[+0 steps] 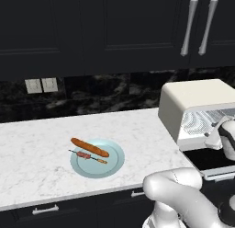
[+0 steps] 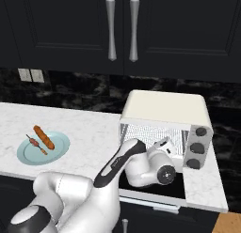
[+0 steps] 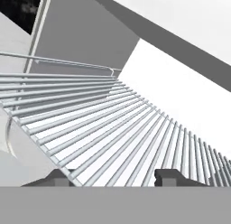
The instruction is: Pick up the kebab skewer and baguette bread, and place them inside the toaster oven. Close the toaster oven door and start by setting the timer.
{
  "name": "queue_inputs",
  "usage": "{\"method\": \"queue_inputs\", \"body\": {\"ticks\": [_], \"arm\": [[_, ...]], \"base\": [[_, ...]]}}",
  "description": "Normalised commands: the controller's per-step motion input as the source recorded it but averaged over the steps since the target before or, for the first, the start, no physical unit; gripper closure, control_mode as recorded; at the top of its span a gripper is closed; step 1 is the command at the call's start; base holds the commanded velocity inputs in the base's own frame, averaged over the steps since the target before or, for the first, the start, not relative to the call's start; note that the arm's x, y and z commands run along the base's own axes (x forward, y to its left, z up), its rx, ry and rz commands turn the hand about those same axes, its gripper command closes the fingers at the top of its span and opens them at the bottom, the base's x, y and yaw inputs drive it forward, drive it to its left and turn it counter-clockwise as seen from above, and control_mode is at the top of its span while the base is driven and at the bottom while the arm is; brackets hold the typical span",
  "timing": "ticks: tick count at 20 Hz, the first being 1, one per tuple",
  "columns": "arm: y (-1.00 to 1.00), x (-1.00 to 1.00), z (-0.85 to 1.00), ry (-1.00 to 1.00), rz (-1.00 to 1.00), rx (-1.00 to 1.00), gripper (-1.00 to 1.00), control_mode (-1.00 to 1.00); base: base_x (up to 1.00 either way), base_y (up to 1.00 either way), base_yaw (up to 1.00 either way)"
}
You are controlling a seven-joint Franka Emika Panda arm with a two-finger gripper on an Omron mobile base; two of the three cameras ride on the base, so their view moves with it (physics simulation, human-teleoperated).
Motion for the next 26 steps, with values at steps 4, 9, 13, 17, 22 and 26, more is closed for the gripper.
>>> {"method": "queue_inputs", "body": {"ticks": [4, 9, 13, 17, 22, 26], "arm": [[0.0, -0.98, 0.01, 0.0, -0.05, 0.03, 1.0, -1.0], [0.0, -0.85, 0.03, 0.02, -0.02, 0.05, 1.0, -1.0], [-0.02, -0.69, 0.1, 0.01, 0.0, 0.07, 1.0, -1.0], [-0.02, -0.51, 0.33, 0.02, 0.0, 0.08, -1.0, -1.0], [0.1, -0.53, 0.51, 0.08, 0.0, 0.04, -1.0, -1.0], [-0.04, -0.93, 0.8, 0.11, 0.02, 0.08, -1.0, -1.0]], "base": [[0.0, 0.0, 0.0], [0.0, 0.0, 0.0], [0.0, 0.0, 0.0], [0.0, 0.0, 0.0], [0.0, 0.0, 0.0], [0.0, 0.0, 0.0]]}}
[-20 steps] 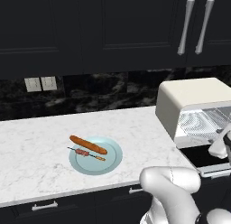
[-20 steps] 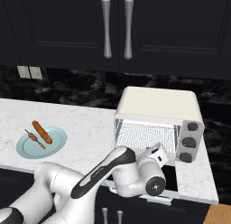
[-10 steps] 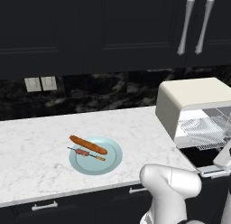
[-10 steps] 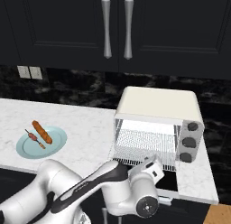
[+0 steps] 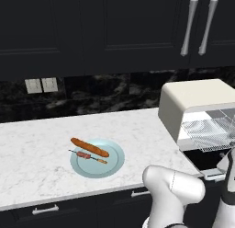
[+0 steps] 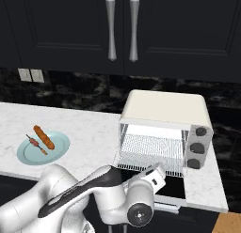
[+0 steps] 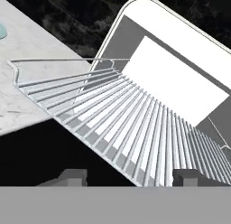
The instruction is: Pick up the kebab skewer and baguette bread, and place them inside the toaster oven. Close the toaster oven door and start by setting the timer.
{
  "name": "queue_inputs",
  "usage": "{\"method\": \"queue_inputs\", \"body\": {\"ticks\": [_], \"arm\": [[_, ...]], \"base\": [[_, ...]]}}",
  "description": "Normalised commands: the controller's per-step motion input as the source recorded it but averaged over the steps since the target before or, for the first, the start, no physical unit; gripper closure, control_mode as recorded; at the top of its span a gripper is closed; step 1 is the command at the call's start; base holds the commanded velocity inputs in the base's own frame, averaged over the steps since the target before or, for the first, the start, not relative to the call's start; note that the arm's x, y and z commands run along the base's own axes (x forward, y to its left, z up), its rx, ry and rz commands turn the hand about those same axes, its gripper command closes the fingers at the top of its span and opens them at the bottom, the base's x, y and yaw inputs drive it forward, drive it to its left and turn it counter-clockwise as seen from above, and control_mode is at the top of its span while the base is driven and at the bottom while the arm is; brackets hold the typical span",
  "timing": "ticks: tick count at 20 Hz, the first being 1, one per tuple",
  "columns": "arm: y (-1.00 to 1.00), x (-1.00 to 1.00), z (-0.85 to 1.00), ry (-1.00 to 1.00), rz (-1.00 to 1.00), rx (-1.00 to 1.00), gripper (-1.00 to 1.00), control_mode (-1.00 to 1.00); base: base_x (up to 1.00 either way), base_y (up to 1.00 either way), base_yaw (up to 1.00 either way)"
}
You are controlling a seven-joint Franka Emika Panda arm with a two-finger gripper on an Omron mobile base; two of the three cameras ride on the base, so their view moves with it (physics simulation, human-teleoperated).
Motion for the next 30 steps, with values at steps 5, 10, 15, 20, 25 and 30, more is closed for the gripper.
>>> {"method": "queue_inputs", "body": {"ticks": [5, 10, 15, 20, 25, 30], "arm": [[0.0, -0.93, 0.91, 0.09, 0.12, 0.09, -1.0, -1.0], [0.34, -0.73, 1.0, 0.08, 0.14, 0.04, -1.0, -1.0], [1.0, -0.1, 0.91, 0.17, 0.02, 0.0, -1.0, -1.0], [0.99, 0.0, 0.67, 0.32, -0.09, 0.0, -1.0, -1.0], [1.0, 0.0, 0.22, 0.18, -0.07, 0.0, -1.0, -1.0], [1.0, 0.01, 0.17, 0.07, -0.04, 0.0, -1.0, -1.0]], "base": [[0.0, 0.0, 0.0], [0.0, 0.0, 0.0], [0.0, 0.0, 0.0], [0.0, 0.0, 0.0], [0.0, 0.0, 0.0], [0.0, 0.0, 0.0]]}}
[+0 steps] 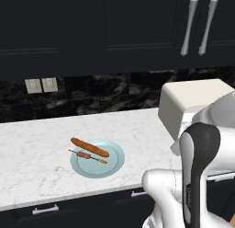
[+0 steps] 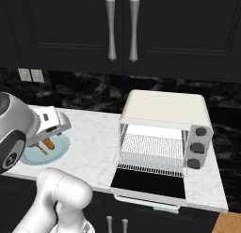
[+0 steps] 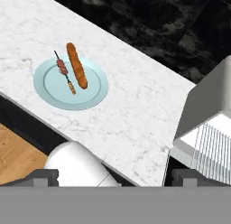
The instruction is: Pick up the kebab skewer and baguette bread, and place them inside the toaster oven. Close the toaster oven door and start by setting the timer.
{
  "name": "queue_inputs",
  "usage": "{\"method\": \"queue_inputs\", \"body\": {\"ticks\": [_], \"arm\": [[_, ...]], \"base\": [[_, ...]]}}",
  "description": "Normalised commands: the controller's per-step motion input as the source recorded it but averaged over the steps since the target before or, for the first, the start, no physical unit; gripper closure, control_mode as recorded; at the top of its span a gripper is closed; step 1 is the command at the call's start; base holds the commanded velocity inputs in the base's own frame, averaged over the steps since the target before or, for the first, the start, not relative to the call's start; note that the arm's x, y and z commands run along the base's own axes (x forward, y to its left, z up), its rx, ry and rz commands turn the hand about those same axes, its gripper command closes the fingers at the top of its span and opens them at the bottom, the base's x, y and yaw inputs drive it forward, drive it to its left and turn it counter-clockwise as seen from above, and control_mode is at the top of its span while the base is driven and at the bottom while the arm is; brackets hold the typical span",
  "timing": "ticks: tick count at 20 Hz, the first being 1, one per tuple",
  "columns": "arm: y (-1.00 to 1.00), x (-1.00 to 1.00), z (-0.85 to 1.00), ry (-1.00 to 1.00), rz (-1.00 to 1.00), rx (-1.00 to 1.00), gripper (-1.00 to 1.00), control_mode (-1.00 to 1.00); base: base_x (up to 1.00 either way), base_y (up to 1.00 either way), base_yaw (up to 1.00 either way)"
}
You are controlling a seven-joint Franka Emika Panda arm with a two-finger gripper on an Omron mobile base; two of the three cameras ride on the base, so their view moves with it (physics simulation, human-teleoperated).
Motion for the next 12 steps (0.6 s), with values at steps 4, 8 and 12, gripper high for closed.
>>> {"method": "queue_inputs", "body": {"ticks": [4, 8, 12], "arm": [[1.0, 0.18, -0.1, 0.02, 0.0, 0.01, -1.0, -1.0], [0.89, 0.5, -0.02, 0.0, 0.0, 0.09, -1.0, -1.0], [0.84, 0.36, -0.37, -0.01, 0.0, 0.12, -1.0, -1.0]], "base": [[0.0, 0.0, 0.0], [0.0, 0.0, 0.0], [0.0, 0.0, 0.0]]}}
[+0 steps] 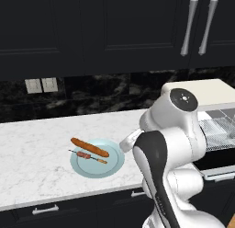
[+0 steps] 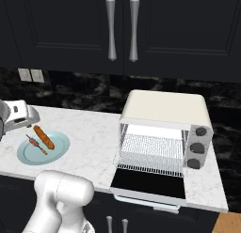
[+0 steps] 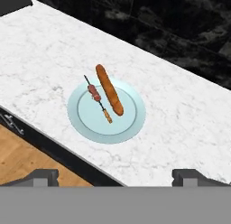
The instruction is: Pick up the kebab skewer and baguette bread, and place them inside the toaster oven. Close the toaster oven door and start by setting the timer.
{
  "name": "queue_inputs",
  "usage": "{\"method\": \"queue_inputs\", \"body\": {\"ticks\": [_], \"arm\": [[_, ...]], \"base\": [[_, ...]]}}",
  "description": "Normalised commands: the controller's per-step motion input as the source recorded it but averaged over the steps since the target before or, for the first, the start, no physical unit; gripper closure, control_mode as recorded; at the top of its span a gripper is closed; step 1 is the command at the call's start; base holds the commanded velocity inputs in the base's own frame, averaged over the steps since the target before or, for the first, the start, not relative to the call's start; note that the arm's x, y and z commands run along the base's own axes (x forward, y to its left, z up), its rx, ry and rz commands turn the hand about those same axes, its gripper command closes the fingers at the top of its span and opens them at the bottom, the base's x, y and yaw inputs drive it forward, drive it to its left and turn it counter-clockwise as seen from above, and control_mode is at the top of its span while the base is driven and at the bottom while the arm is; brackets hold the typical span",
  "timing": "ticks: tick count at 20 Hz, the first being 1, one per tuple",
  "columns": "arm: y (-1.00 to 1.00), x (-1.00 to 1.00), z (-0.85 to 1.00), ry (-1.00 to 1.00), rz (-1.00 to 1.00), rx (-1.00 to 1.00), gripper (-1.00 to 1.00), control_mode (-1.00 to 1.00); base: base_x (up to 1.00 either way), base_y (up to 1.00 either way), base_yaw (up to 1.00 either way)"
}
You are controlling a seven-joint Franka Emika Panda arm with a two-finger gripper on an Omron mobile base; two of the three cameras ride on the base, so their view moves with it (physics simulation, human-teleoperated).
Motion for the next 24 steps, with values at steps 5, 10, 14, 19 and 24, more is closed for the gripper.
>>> {"method": "queue_inputs", "body": {"ticks": [5, 10, 14, 19, 24], "arm": [[0.21, 0.53, -0.62, 0.0, 0.0, 0.05, -1.0, -1.0], [-0.09, 0.61, -0.32, 0.06, 0.04, 0.02, -1.0, -1.0], [0.21, 0.33, -0.17, 0.17, 0.02, 0.0, -1.0, -1.0], [0.28, 0.19, -0.37, 0.18, 0.01, 0.0, -1.0, -1.0], [0.04, 0.36, -0.27, 0.03, 0.0, -0.02, -1.0, -1.0]], "base": [[0.0, 0.0, 0.0], [0.0, 0.0, 0.0], [0.0, 0.0, 0.0], [0.0, 0.0, 0.0], [0.0, 0.0, 0.0]]}}
